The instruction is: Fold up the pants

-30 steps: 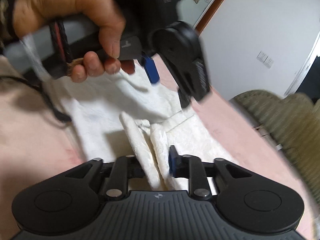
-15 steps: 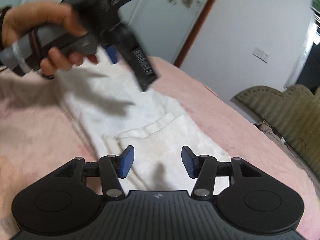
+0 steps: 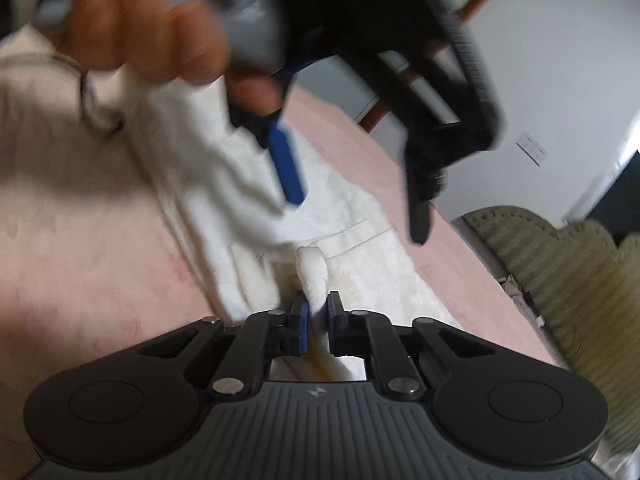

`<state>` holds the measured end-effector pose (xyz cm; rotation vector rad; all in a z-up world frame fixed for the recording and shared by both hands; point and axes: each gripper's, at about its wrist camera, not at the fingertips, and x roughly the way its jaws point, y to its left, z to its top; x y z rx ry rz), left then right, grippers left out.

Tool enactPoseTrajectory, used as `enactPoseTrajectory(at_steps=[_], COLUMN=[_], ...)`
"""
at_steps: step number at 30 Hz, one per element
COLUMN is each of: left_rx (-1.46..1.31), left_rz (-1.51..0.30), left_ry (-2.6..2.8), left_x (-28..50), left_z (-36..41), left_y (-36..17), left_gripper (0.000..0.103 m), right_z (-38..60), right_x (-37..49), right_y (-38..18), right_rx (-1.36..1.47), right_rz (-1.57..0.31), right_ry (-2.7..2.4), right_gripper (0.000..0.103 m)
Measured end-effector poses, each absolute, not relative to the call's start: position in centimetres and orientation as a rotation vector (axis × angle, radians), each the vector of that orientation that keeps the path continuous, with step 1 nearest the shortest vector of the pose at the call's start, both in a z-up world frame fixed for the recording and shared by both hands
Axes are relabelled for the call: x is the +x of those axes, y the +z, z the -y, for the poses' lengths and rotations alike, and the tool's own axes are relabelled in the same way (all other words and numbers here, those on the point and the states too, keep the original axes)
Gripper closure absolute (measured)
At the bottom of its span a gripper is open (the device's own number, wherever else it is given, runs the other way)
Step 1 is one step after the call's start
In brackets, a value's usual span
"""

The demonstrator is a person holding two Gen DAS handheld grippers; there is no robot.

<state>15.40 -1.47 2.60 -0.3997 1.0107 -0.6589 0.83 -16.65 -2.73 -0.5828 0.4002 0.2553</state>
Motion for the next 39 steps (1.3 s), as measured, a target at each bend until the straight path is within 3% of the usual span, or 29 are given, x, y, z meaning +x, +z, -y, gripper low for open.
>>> enactPoseTrajectory(at_steps=[3,6,7,8,10,15,19,22,28,32,39], left_rx=[-0.466,-0.536,-0.553,-0.57,-0.569,-0.329,-0.3,-0.282,-0.243,-0.224,-0.17], left_rz=[-1.041,-1.066,-1.066,-1.064,-1.04,-0.874,-0.972,-0.948,-0.919,-0.907,-0.873], left_ry=[-0.703,-0.738,-0.735,-0.723,-0.699,-0.621,-0.602,-0.603,-0.591,-0.592,-0.571], left_x=[15.9,16.3,16.5,16.7,16.6,13.7,14.2,13.9,13.5,12.9,12.3], left_z=[2.2,2.8,3.0,3.2,3.1,3.0,2.9,3.0,3.5,3.6,4.1], left_y=[2.2,1.2,0.8,0.4,0.0,1.8,-0.5,-0.8,-0.8,-0.7,-0.5], left_gripper=[0.019,0.027,0.047,0.076,0.086,0.091,0.093,0.093,0.093,0.09,0.089], right_z=[19.0,20.2,20.2,20.1,19.7,18.8,18.1,19.0,28.4,33.6,32.5], right_x=[0.8,0.6,0.4,0.4,0.4,0.8,1.6,0.9,2.2,5.2,4.8], right_y=[-0.6,0.4,0.5,0.5,0.5,0.2,-0.7,-0.4,3.3,-0.4,0.0], right_rx=[-0.409,-0.32,-0.31,-0.305,-0.301,-0.281,-0.296,-0.349,-0.048,0.049,0.172], right_rz=[-0.385,-0.381,-0.379,-0.379,-0.387,-0.393,-0.49,-0.549,-0.51,-0.711,-0.623], right_ry=[0.257,0.276,0.282,0.287,0.297,0.332,0.378,0.422,0.258,-0.015,0.05], right_gripper=[0.095,0.095,0.095,0.095,0.095,0.095,0.093,0.092,0.092,0.092,0.091])
